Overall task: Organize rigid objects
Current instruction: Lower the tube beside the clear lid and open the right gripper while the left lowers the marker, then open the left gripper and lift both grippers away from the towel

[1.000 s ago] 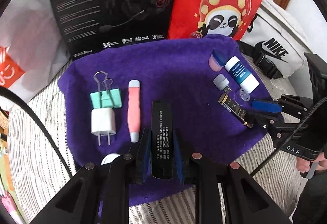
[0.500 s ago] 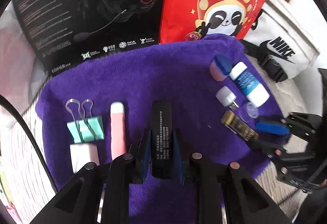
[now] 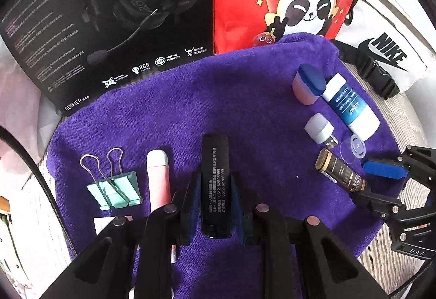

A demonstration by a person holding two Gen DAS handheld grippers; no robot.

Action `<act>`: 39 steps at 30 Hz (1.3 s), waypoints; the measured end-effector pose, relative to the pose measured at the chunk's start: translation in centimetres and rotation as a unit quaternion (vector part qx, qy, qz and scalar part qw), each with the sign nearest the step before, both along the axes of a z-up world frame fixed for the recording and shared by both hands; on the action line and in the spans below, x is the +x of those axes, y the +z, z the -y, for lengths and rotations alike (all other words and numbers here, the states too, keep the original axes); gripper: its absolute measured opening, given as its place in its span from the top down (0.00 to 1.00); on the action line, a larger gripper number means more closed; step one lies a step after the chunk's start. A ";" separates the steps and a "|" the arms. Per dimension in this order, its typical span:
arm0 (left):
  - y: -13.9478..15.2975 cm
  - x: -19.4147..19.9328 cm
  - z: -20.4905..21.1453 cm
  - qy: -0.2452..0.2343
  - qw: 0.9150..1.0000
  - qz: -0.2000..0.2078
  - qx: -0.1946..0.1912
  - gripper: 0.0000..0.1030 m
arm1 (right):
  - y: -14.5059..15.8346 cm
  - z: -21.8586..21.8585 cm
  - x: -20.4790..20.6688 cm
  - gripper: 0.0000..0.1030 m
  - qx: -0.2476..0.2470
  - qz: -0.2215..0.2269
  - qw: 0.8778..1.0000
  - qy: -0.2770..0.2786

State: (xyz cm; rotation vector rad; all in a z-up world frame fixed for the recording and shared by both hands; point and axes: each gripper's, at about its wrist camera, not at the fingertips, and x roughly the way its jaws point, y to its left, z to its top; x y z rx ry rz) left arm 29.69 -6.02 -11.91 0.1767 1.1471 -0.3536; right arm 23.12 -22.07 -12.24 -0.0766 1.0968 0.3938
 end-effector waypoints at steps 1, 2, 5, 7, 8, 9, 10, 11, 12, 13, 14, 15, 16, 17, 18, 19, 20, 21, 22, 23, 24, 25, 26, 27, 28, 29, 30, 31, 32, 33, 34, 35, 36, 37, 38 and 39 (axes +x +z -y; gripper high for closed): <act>0.0 0.0 0.2 -0.001 1.000 0.001 0.001 0.80 | 0.0 0.1 -0.1 0.62 0.002 0.001 1.000 0.000; 0.0 -0.1 0.5 -0.005 1.000 0.004 0.005 0.78 | 0.0 0.3 -0.2 0.62 0.003 0.001 1.000 0.000; 0.0 -0.5 0.5 -0.010 1.000 -0.001 0.002 0.66 | 0.2 0.3 -0.2 0.60 -0.003 -0.001 1.000 -0.003; -0.1 -0.9 0.5 -0.014 1.000 -0.009 -0.010 0.55 | 0.5 0.1 -0.3 0.59 -0.014 0.002 1.000 -0.003; 0.0 -1.3 0.5 -0.018 1.000 -0.010 -0.015 0.54 | 0.7 0.1 -0.3 0.58 -0.014 0.003 1.000 -0.003; 0.1 -1.7 0.5 -0.021 1.000 -0.010 -0.017 0.54 | 1.2 0.3 -0.5 0.56 -0.011 0.007 1.000 -0.003; 0.3 -2.1 0.6 -0.023 0.999 -0.009 -0.020 0.53 | 1.6 0.4 -0.7 0.51 -0.008 0.011 1.000 -0.004; 0.5 -2.3 0.5 -0.023 0.999 -0.008 -0.023 0.51 | 2.1 0.5 -1.0 0.45 -0.006 0.016 1.000 -0.005; 0.8 -2.5 0.4 -0.022 0.999 -0.008 -0.027 0.50 | 2.6 0.7 -1.3 0.43 -0.003 0.023 1.000 -0.007; 1.1 -2.7 0.2 -0.021 0.999 -0.008 -0.031 0.47 | 3.1 0.9 -1.6 0.39 -0.002 0.029 1.000 -0.009; 1.6 -3.0 0.1 -0.018 0.999 -0.007 -0.038 0.44 | 3.5 1.1 -1.9 0.36 -0.002 0.036 0.999 -0.012; 2.0 -3.1 0.0 -0.017 0.999 -0.005 -0.042 0.44 | 3.9 1.3 -2.2 0.34 -0.001 0.042 0.999 -0.015; 2.6 -3.5 0.0 -0.019 0.999 0.000 -0.045 0.43 | 4.3 1.5 -2.6 0.29 -0.002 0.046 0.999 -0.018; 3.0 -3.8 0.0 -0.021 0.999 0.003 -0.045 0.41 | 4.7 1.7 -2.9 0.25 -0.003 0.051 0.998 -0.022; 3.5 -4.1 0.1 -0.024 0.999 0.009 -0.043 0.38 | 5.0 2.0 -3.3 0.25 -0.005 0.056 0.998 -0.027; 4.0 -4.6 0.1 -0.026 0.999 0.015 -0.041 0.33 | 5.3 2.1 -3.5 0.24 -0.006 0.058 0.998 -0.033; 4.7 -5.2 0.1 -0.025 0.999 0.024 -0.038 0.29 | 5.6 2.2 -3.7 0.20 -0.008 0.059 0.997 -0.038; 5.2 -5.6 0.0 -0.024 0.999 0.029 -0.037 0.27 | 5.8 2.3 -3.9 0.18 -0.008 0.058 0.997 -0.044; 5.8 -6.2 -0.1 -0.022 0.998 0.036 -0.037 0.24 | 6.2 2.3 -4.3 0.16 -0.008 0.059 0.997 -0.049; 6.3 -6.7 -0.3 -0.019 0.998 0.041 -0.036 0.19 | 6.6 2.4 -4.6 0.16 -0.009 0.063 0.997 -0.052; 6.8 -7.1 -0.6 -0.016 0.998 0.045 -0.034 0.17 | 7.0 2.4 -5.1 0.15 -0.009 0.068 0.996 -0.055; 7.1 -7.6 -0.8 -0.013 0.998 0.049 -0.032 0.13 | 7.6 2.3 -5.5 0.12 -0.010 0.072 0.996 -0.059; 7.5 -8.2 -1.1 -0.007 0.998 0.050 -0.029 0.09 | 8.0 2.1 -5.9 0.10 -0.011 0.075 0.995 -0.061; 7.7 -8.6 -1.5 -0.002 0.998 0.047 -0.028 0.06 | 8.2 1.9 -6.1 0.10 -0.011 0.079 0.995 -0.063; 7.9 -9.1 -1.9 0.008 0.999 0.044 -0.028 0.03 | 8.7 1.8 -6.5 0.09 -0.012 0.083 0.994 -0.066; 8.1 -9.6 -2.3 0.018 0.998 0.043 -0.028 0.03 | 9.0 1.7 -6.8 0.06 -0.013 0.086 0.994 -0.070; 8.3 -10.1 -2.5 0.028 0.998 0.044 -0.029 0.03 | 9.4 1.5 -7.1 0.04 -0.014 0.087 0.993 -0.077; 8.6 -10.7 -3.1 0.039 0.998 0.046 -0.028 0.02 | 9.7 1.4 -7.4 0.01 -0.014 0.089 0.992 -0.084; 8.8 -11.3 -3.5 0.048 0.997 0.049 -0.027 0.01 | 9.9 1.4 -7.6 0.00 -0.014 0.092 0.992 -0.089; 9.0 -11.9 -3.9 0.061 0.996 0.052 -0.026 0.00 | 10.2 1.4 -8.0 0.00 -0.010 0.093 0.991 -0.097; 9.1 -12.4 -4.2 0.071 0.996 0.053 -0.025 0.00 | 10.4 1.3 -8.2 0.00 -0.006 0.089 0.991 -0.103; 9.3 -13.0 -4.6 0.079 0.995 0.054 -0.024 0.00 | 10.5 1.4 -8.3 0.00 -0.004 0.085 0.991 -0.107; 9.5 -13.6 -4.8 0.088 0.994 0.054 -0.022 0.00 | 10.6 1.4 -8.7 0.00 0.001 0.082 0.990 -0.114; 9.7 -14.2 -5.0 0.099 0.993 0.056 -0.018 0.00 | 10.8 1.4 -8.9 0.00 0.002 0.080 0.990 -0.120; 9.9 -14.6 -5.1 0.104 0.993 0.056 -0.016 0.00 | 10.8 1.4 -9.0 0.00 0.002 0.078 0.989 -0.124; 10.1 -15.1 -5.2 0.112 0.992 0.058 -0.013 0.00 | 10.9 1.4 -9.4 0.00 0.000 0.076 0.989 -0.130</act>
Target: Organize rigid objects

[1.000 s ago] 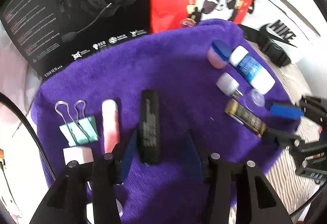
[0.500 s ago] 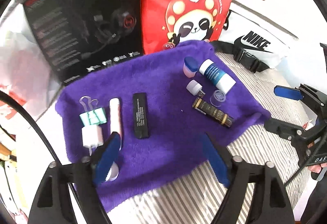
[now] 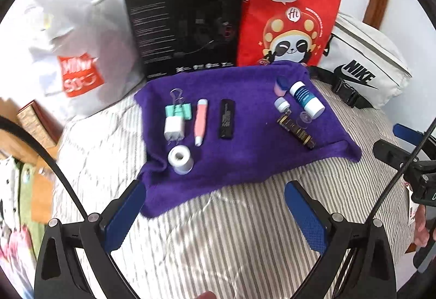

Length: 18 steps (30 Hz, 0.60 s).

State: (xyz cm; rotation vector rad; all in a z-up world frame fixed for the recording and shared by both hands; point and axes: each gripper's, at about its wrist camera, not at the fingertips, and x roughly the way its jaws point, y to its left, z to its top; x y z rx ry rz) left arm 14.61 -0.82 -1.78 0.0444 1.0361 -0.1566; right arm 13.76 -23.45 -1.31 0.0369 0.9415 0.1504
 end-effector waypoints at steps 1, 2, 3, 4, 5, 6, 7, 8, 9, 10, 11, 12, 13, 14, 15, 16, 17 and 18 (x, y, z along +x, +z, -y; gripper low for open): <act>0.3 -0.6 -0.2 0.008 1.000 0.007 0.001 0.00 | 0.1 0.0 -0.3 0.00 -0.001 -0.001 1.000 -0.004; 0.6 -1.1 -0.3 0.014 1.000 0.011 0.001 0.00 | 0.2 0.1 -0.6 0.00 -0.002 -0.003 1.000 -0.009; 0.8 -1.6 -0.5 0.021 1.000 0.012 -0.002 0.00 | 0.4 0.1 -1.0 0.00 -0.005 -0.003 1.000 -0.014; 1.1 -2.1 -0.8 0.028 1.000 0.012 -0.007 0.00 | 0.7 0.1 -1.6 0.00 -0.007 -0.002 1.000 -0.018; 1.4 -2.4 -1.0 0.032 0.999 0.014 -0.009 0.00 | 0.8 0.2 -1.9 0.00 -0.010 -0.001 1.000 -0.020; 1.6 -2.8 -1.2 0.036 0.999 0.015 -0.012 0.00 | 1.0 0.2 -2.3 0.00 -0.016 0.001 1.000 -0.023; 1.8 -3.2 -1.4 0.043 0.999 0.016 -0.014 0.00 | 1.1 0.1 -2.9 0.00 -0.027 0.004 0.999 -0.028; 1.8 -3.4 -1.5 0.048 0.999 0.016 -0.015 0.00 | 1.1 0.1 -3.3 0.00 -0.033 0.005 0.999 -0.031; 1.8 -3.7 -1.6 0.051 0.998 0.016 -0.015 0.00 | 1.1 0.1 -3.5 0.00 -0.036 0.004 0.999 -0.032; 1.8 -4.0 -1.7 0.054 0.998 0.015 -0.014 0.00 | 1.1 0.1 -3.8 0.00 -0.039 0.003 0.999 -0.035; 1.7 -4.3 -1.8 0.057 0.998 0.013 -0.008 0.00 | 1.0 0.1 -3.9 0.00 -0.039 0.002 0.999 -0.036; 1.7 -4.5 -1.8 0.060 0.998 0.013 -0.005 0.00 | 1.0 0.1 -4.1 0.00 -0.040 0.001 0.998 -0.037; 1.7 -4.9 -1.9 0.061 0.998 0.012 -0.003 0.00 | 1.0 0.0 -4.2 0.00 -0.042 0.001 0.998 -0.039; 1.8 -5.2 -1.8 0.059 0.998 0.013 -0.001 0.00 | 1.0 -0.1 -4.4 0.00 -0.044 0.001 0.998 -0.040; 1.9 -5.5 -1.9 0.056 0.998 0.015 0.001 0.00 | 1.1 -0.3 -4.6 0.00 -0.046 -0.001 0.998 -0.039; 2.0 -5.8 -1.9 0.057 0.998 0.018 0.003 0.00 | 1.1 -0.4 -4.8 0.00 -0.049 -0.001 0.998 -0.038; 2.2 -6.1 -2.0 0.059 0.998 0.021 0.007 0.00 | 1.2 -0.6 -4.9 0.00 -0.052 0.000 0.998 -0.037; 2.4 -6.2 -2.1 0.062 0.998 0.023 0.009 0.00 | 1.3 -0.7 -5.0 0.00 -0.053 0.001 0.998 -0.036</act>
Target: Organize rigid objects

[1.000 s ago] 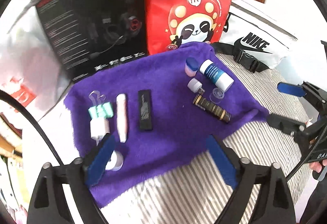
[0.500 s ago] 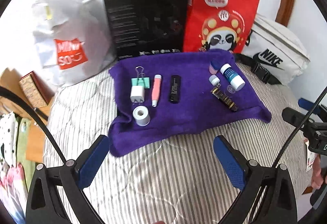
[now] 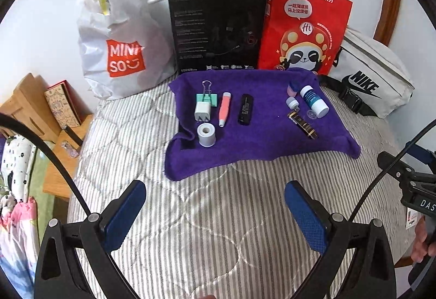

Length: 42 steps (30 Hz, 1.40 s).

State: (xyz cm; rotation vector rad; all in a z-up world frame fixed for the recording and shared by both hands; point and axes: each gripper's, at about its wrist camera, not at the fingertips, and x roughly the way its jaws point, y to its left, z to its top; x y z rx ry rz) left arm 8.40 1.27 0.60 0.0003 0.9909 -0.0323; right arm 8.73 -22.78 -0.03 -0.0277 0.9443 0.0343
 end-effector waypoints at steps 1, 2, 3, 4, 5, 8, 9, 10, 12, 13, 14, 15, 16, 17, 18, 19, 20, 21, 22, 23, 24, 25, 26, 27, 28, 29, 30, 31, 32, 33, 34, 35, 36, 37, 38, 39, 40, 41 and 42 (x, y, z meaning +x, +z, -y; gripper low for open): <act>0.1 -0.2 -0.1 0.002 1.000 0.002 0.001 0.00 | 0.1 -0.2 -0.2 0.00 -0.002 0.001 1.000 0.001; 0.3 -0.3 -0.2 0.003 1.000 0.002 -0.001 0.00 | 0.1 -0.3 -0.3 0.00 -0.003 0.002 1.000 0.001; 0.4 -0.4 -0.3 0.002 1.000 0.002 -0.004 0.00 | 0.2 -0.4 -0.4 0.00 -0.005 0.001 1.000 0.001; 0.5 -0.5 -0.4 0.001 1.000 0.003 -0.007 0.00 | 0.3 -0.6 -0.6 0.00 -0.007 0.001 1.000 0.002; 0.6 -0.7 -0.5 0.002 1.000 0.005 -0.007 0.00 | 0.4 -0.6 -0.6 0.00 -0.008 0.002 1.000 0.002; 0.8 -1.1 -0.4 0.003 1.000 0.008 -0.002 0.00 | 0.7 -0.7 -1.0 0.00 -0.009 0.007 1.000 0.000; 0.9 -1.2 -0.4 0.003 1.000 0.008 -0.002 0.00 | 0.8 -0.7 -1.1 0.00 -0.009 0.008 1.000 0.000; 1.0 -1.2 -0.5 0.003 1.000 0.009 -0.002 0.00 | 0.9 -0.8 -1.2 0.00 -0.008 0.009 1.000 -0.001; 1.1 -1.4 -0.5 0.003 1.000 0.011 -0.003 0.00 | 1.1 -0.8 -1.5 0.00 -0.010 0.011 1.000 -0.002; 1.2 -1.5 -0.5 0.004 1.000 0.011 -0.002 0.00 | 1.2 -0.8 -1.6 0.00 -0.010 0.012 1.000 -0.003; 1.2 -1.6 -0.4 0.003 1.000 0.011 -0.001 0.00 | 1.2 -0.9 -1.7 0.00 -0.011 0.013 1.000 -0.003; 1.2 -1.6 -0.4 0.003 1.000 0.011 0.000 0.00 | 1.3 -0.9 -1.8 0.00 -0.011 0.013 1.000 -0.003; 1.2 -1.7 -0.4 0.003 1.000 0.011 0.001 0.00 | 1.4 -0.9 -2.0 0.00 -0.012 0.013 1.000 -0.003; 1.2 -1.7 -0.4 0.004 1.000 0.010 0.002 0.00 | 1.4 -0.9 -2.0 0.00 -0.013 0.013 1.000 -0.003; 1.2 -1.7 -0.4 0.004 1.000 0.009 0.002 0.00 | 1.5 -0.9 -2.2 0.00 -0.013 0.014 1.000 -0.003; 1.2 -1.8 -0.4 0.004 1.000 0.008 0.002 0.00 | 1.6 -0.9 -2.3 0.00 -0.013 0.015 1.000 -0.003; 1.2 -1.8 -0.4 0.003 1.000 0.008 0.002 0.00 | 1.6 -0.9 -2.4 0.00 -0.013 0.015 1.000 -0.003; 1.2 -1.8 -0.3 0.002 1.000 0.007 0.003 0.00 | 1.6 -0.9 -2.4 0.00 -0.014 0.015 1.000 -0.003; 1.2 -1.9 -0.2 0.001 1.000 0.006 0.005 0.00 | 1.7 -0.9 -2.5 0.00 -0.014 0.016 1.000 -0.003; 1.2 -1.9 -0.3 0.001 1.000 0.006 0.006 0.00 | 1.7 -0.9 -2.5 0.00 -0.014 0.016 1.000 -0.003; 1.2 -1.9 -0.3 0.001 1.000 0.007 0.006 0.00 | 1.8 -0.9 -2.6 0.00 -0.015 0.017 1.000 -0.002; 1.2 -1.9 -0.3 0.001 1.000 0.006 0.005 0.00 | 1.8 -1.0 -2.7 0.00 -0.016 0.018 1.000 -0.002; 1.2 -1.9 -0.3 0.001 1.000 0.006 0.005 0.00 | 1.9 -1.0 -2.7 0.00 -0.017 0.017 1.000 -0.002; 1.2 -1.9 -0.3 0.001 1.000 0.006 0.005 0.00 | 1.9 -1.0 -2.8 0.00 -0.017 0.017 1.000 -0.002; 1.2 -1.9 -0.3 0.001 1.000 0.006 0.006 0.00 | 1.9 -1.0 -2.8 0.00 -0.017 0.018 1.000 -0.002; 1.2 -2.0 -0.4 0.001 1.000 0.007 0.006 0.00 | 2.0 -1.0 -2.8 0.00 -0.017 0.018 1.000 -0.002; 1.2 -2.0 -0.4 0.001 1.000 0.007 0.006 0.00 | 2.0 -1.1 -2.8 0.00 -0.017 0.018 1.000 -0.002; 1.2 -2.0 -0.4 0.001 1.000 0.006 0.006 0.00 | 2.0 -1.0 -2.8 0.00 -0.017 0.018 1.000 -0.002; 1.2 -1.9 -0.4 0.001 1.000 0.006 0.006 0.00 | 2.0 -1.0 -2.8 0.00 -0.017 0.018 1.000 -0.003; 1.2 -1.9 -0.4 0.002 1.000 0.007 0.005 0.00 | 2.0 -1.0 -2.8 0.00 -0.017 0.018 1.000 -0.002; 1.2 -1.9 -0.5 0.005 1.000 0.007 0.003 0.00 | 2.0 -1.0 -2.8 0.00 -0.017 0.018 1.000 -0.002; 1.2 -1.9 -0.6 0.007 1.000 0.005 0.000 0.00 | 2.0 -1.0 -2.8 0.00 -0.017 0.018 1.000 -0.002; 1.1 -1.8 -0.7 0.006 1.000 0.003 -0.002 0.00 | 2.0 -1.0 -2.8 0.00 -0.017 0.018 1.000 -0.002; 1.1 -1.8 -0.7 0.006 1.000 0.002 -0.003 0.00 | 2.0 -1.0 -2.8 0.00 -0.017 0.018 1.000 -0.001; 1.0 -1.8 -0.7 0.006 1.000 0.001 -0.003 0.00 | 1.9 -1.0 -2.8 0.00 -0.017 0.018 1.000 0.000; 1.0 -1.8 -0.7 0.007 1.000 0.002 -0.002 0.00 | 1.9 -1.1 -2.7 0.00 -0.017 0.016 1.000 0.001; 1.0 -1.7 -0.8 0.007 1.000 0.002 -0.002 0.00 | 1.8 -1.1 -2.7 0.00 -0.017 0.017 1.000 0.001; 1.0 -1.7 -0.8 0.007 1.000 0.001 -0.002 0.00 | 1.8 -1.1 -2.7 0.00 -0.017 0.017 1.000 0.001; 1.0 -1.7 -0.8 0.007 1.000 0.001 -0.002 0.00 | 1.8 -1.1 -2.7 0.00 -0.017 0.016 1.000 0.001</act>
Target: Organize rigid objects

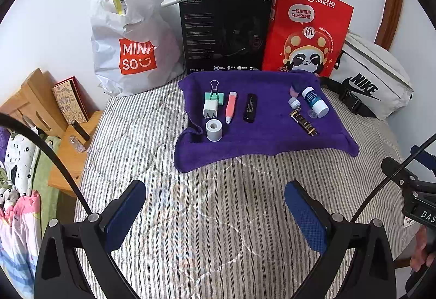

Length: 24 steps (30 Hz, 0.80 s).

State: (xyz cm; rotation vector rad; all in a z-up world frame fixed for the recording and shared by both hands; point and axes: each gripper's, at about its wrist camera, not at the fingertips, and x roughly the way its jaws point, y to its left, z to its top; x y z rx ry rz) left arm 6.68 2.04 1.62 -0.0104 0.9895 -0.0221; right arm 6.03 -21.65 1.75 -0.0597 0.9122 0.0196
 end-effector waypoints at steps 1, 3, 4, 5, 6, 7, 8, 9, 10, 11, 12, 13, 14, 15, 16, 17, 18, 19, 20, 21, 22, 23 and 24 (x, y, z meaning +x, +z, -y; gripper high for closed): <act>0.0 0.1 0.0 -0.001 1.000 -0.001 0.001 0.00 | 0.0 0.0 0.0 0.00 0.000 -0.001 1.000 0.000; -0.1 0.2 0.0 -0.001 1.000 -0.002 0.003 0.00 | -0.1 0.0 0.1 0.00 -0.002 -0.001 1.000 0.000; -0.2 0.2 0.0 -0.001 1.000 -0.003 0.003 0.00 | -0.1 -0.1 0.1 0.00 -0.002 -0.001 1.000 -0.001; -0.2 0.2 0.0 -0.001 1.000 -0.005 0.003 0.00 | -0.2 0.0 0.2 0.00 -0.002 -0.002 1.000 -0.001; -0.3 0.3 0.0 -0.001 1.000 -0.006 0.003 0.00 | -0.2 0.0 0.2 0.00 -0.001 -0.002 1.000 -0.002; -0.3 0.3 0.0 -0.002 1.000 -0.006 0.004 0.00 | -0.2 0.0 0.2 0.00 -0.002 -0.003 1.000 -0.002; -0.3 0.3 0.0 -0.002 1.000 -0.007 0.005 0.00 | -0.2 0.0 0.2 0.00 -0.002 -0.003 1.000 -0.002; -0.3 0.3 -0.1 -0.002 1.000 -0.007 0.006 0.00 | -0.2 0.1 0.3 0.00 -0.003 -0.003 1.000 -0.002; -0.3 0.3 -0.1 -0.002 1.000 -0.007 0.006 0.00 | -0.2 0.1 0.3 0.00 -0.002 -0.003 1.000 -0.003; -0.3 0.3 -0.1 -0.001 1.000 -0.007 0.005 0.00 | -0.2 0.1 0.3 0.00 -0.002 -0.003 1.000 -0.004; -0.3 0.4 -0.1 -0.002 1.000 -0.008 0.005 0.00 | -0.2 0.1 0.3 0.00 -0.002 -0.003 1.000 -0.004; -0.3 0.4 -0.2 -0.002 1.000 -0.007 0.006 0.00 | -0.2 0.1 0.3 0.00 -0.002 -0.003 1.000 -0.004; -0.3 0.3 -0.2 -0.002 1.000 -0.007 0.007 0.00 | -0.2 0.1 0.3 0.00 -0.002 -0.003 1.000 -0.004; -0.3 0.4 -0.2 -0.002 1.000 -0.007 0.007 0.00 | -0.2 0.1 0.3 0.00 -0.003 -0.003 1.000 -0.004; -0.3 0.4 -0.1 -0.002 1.000 -0.007 0.008 0.00 | -0.2 0.1 0.3 0.00 -0.003 -0.003 1.000 -0.004; -0.3 0.3 -0.2 -0.001 1.000 -0.007 0.007 0.00 | -0.2 0.1 0.3 0.00 -0.002 -0.003 1.000 -0.004; -0.3 0.4 -0.1 -0.002 1.000 -0.008 0.008 0.00 | -0.2 0.1 0.3 0.00 -0.003 -0.002 1.000 -0.005; -0.3 0.4 -0.2 -0.002 1.000 -0.009 0.008 0.00 | -0.2 0.1 0.3 0.00 -0.003 -0.003 1.000 -0.005; -0.2 0.4 -0.2 -0.002 1.000 -0.008 0.009 0.00 | -0.2 0.1 0.4 0.00 -0.003 -0.004 1.000 -0.004; -0.2 0.4 -0.2 -0.001 1.000 -0.008 0.009 0.00 | -0.2 0.1 0.4 0.00 -0.003 -0.004 1.000 -0.004; -0.2 0.4 -0.2 -0.002 1.000 -0.008 0.008 0.00 | -0.2 0.1 0.4 0.00 -0.004 -0.005 1.000 -0.004; -0.2 0.4 -0.3 -0.002 1.000 -0.008 0.008 0.00 | -0.2 0.1 0.4 0.00 -0.004 -0.004 1.000 -0.004; -0.2 0.3 -0.3 -0.001 1.000 -0.008 0.010 0.00 | -0.2 0.1 0.4 0.00 -0.003 -0.005 1.000 -0.003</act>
